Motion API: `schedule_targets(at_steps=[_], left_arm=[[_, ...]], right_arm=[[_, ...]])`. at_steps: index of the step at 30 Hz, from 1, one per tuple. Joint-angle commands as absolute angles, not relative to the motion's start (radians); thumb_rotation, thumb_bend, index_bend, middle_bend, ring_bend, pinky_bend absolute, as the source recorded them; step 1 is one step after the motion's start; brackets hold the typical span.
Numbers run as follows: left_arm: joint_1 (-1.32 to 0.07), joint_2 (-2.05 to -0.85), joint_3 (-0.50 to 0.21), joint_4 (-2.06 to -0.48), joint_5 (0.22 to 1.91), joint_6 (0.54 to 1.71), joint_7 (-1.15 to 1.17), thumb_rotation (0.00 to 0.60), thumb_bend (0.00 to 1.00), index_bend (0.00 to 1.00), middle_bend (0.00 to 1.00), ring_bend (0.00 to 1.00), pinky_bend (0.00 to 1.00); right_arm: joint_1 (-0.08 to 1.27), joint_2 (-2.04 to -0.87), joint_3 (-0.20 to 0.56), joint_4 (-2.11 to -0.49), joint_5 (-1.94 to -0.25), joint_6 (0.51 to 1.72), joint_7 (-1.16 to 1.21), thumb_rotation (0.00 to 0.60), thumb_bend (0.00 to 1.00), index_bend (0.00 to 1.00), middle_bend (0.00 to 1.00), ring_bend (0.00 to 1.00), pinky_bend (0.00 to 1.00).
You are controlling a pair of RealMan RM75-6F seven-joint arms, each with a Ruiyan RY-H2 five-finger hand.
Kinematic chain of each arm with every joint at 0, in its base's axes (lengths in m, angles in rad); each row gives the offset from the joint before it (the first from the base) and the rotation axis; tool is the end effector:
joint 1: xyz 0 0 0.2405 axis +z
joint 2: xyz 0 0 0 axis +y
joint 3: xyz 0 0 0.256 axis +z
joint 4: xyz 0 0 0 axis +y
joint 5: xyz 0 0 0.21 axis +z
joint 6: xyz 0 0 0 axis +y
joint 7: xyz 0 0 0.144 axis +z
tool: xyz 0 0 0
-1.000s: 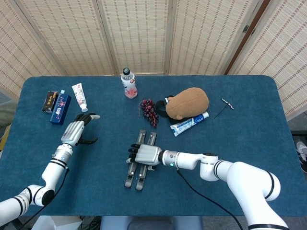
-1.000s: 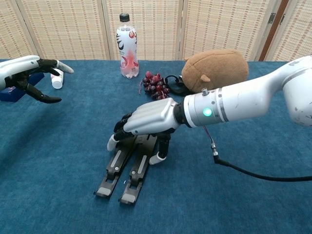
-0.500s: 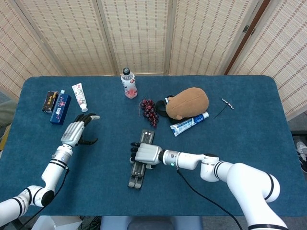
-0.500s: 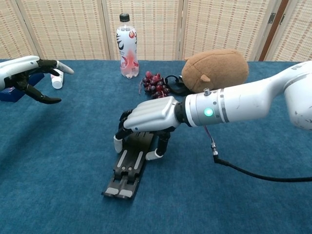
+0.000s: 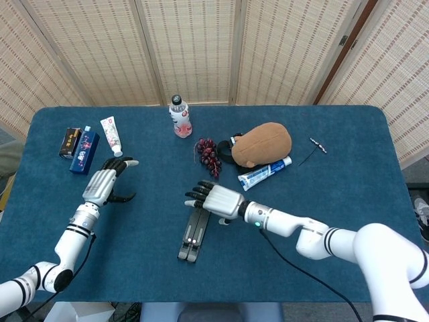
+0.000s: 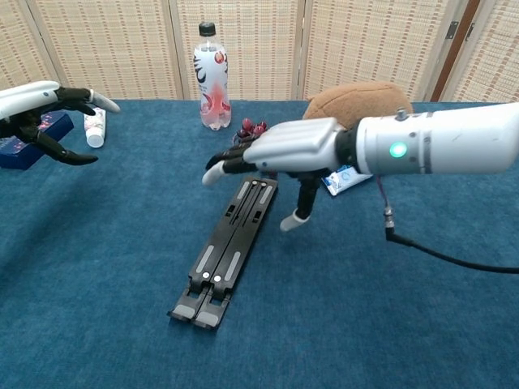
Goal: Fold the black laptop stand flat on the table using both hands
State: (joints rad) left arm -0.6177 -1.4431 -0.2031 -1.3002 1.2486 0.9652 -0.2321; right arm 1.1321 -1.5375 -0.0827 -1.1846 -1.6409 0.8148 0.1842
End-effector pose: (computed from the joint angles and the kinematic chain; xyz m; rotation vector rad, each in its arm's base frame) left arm -0.2291 0.3649 0.0465 -1.5588 -1.2379 -1.1143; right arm -0.0867 -0.3738 -0.0436 2.5181 -0.4614 0.8820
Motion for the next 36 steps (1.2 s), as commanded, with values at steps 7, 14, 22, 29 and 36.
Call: schedule_targets(at_steps=[7, 14, 22, 29, 36], left_arm=[[-0.547, -1.377, -0.177, -1.362, 1.268, 1.083, -0.133, 0.600, 0.22, 0.19, 0.14, 0.14, 0.00], [-0.460, -1.322, -0.163, -1.426, 1.259, 1.208, -0.063, 0.600, 0.22, 0.19, 0.14, 0.14, 0.00], [-0.360, -1.301, -0.133, -1.483, 1.283, 1.365, 0.038, 0.600, 0.22, 0.19, 0.14, 0.14, 0.00], [-0.284, -1.262, -0.077, -1.553, 1.328, 1.429, 0.071, 0.600, 0.22, 0.19, 0.14, 0.14, 0.00], [-0.213, -1.241, -0.025, -1.627, 1.370, 1.485, 0.111, 0.600, 0.22, 0.19, 0.14, 0.14, 0.00]], right_arm=[[0.872, -1.271, -0.025, -1.434, -1.388, 1.014, -0.079, 0.600, 0.11, 0.00, 0.00, 0.00, 0.00], [0.690, -1.152, -0.017, -1.567, -1.261, 1.191, -0.194, 0.600, 0.11, 0.00, 0.00, 0.00, 0.00], [0.474, -1.109, -0.055, -1.670, -1.217, 1.402, -0.282, 0.600, 0.07, 0.00, 0.00, 0.00, 0.00], [0.301, -1.113, -0.096, -1.723, -1.230, 1.560, -0.318, 0.600, 0.07, 0.00, 0.00, 0.00, 0.00], [0.204, -1.109, -0.102, -1.719, -1.271, 1.623, -0.311, 0.600, 0.07, 0.00, 0.00, 0.00, 0.00]])
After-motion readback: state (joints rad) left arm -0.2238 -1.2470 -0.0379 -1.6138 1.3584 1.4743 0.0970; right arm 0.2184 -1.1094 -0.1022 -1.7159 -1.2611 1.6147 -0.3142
